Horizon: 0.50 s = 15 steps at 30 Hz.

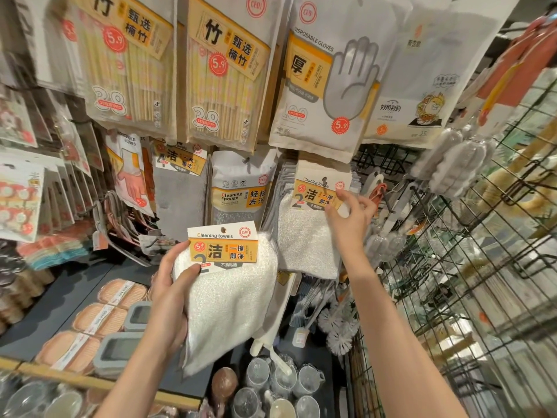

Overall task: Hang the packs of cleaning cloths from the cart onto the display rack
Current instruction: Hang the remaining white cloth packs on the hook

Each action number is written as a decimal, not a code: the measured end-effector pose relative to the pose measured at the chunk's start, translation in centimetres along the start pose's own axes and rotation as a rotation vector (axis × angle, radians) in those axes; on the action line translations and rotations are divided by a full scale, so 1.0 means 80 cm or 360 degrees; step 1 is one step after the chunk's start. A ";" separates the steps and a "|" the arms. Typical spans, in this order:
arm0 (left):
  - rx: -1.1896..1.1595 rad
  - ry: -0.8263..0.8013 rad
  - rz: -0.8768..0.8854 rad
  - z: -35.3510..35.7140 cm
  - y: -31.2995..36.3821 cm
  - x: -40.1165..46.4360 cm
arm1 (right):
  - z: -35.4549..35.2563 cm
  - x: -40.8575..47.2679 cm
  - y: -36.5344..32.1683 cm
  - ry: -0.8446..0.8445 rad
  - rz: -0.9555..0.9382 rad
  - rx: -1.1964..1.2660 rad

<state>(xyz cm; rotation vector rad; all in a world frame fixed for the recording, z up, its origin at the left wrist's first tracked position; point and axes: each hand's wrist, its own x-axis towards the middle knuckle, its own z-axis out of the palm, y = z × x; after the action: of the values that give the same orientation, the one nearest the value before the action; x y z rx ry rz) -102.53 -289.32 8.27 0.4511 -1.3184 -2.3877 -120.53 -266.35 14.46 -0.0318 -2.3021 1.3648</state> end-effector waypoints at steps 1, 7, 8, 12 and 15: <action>-0.0009 0.0003 -0.0017 0.000 -0.001 0.000 | -0.003 -0.005 -0.001 -0.0005 0.0000 -0.0029; 0.0002 -0.0037 -0.0054 -0.001 0.000 -0.003 | -0.019 -0.043 -0.014 -0.0043 -0.0052 0.0054; 0.0008 -0.0050 -0.0054 0.000 0.000 -0.004 | -0.019 -0.052 -0.017 -0.0082 -0.0039 0.0110; 0.0012 -0.0105 -0.0062 0.006 -0.001 -0.009 | -0.009 -0.087 -0.026 -0.0336 0.0059 0.0289; 0.0045 -0.0115 -0.0067 0.006 0.000 -0.012 | 0.003 -0.111 -0.026 -0.0573 0.0088 0.0286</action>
<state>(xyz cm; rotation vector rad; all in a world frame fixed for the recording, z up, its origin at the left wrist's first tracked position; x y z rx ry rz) -101.89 -288.50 8.61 0.4076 -1.3886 -2.4436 -112.28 -269.76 12.79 0.2266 -2.4658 1.7186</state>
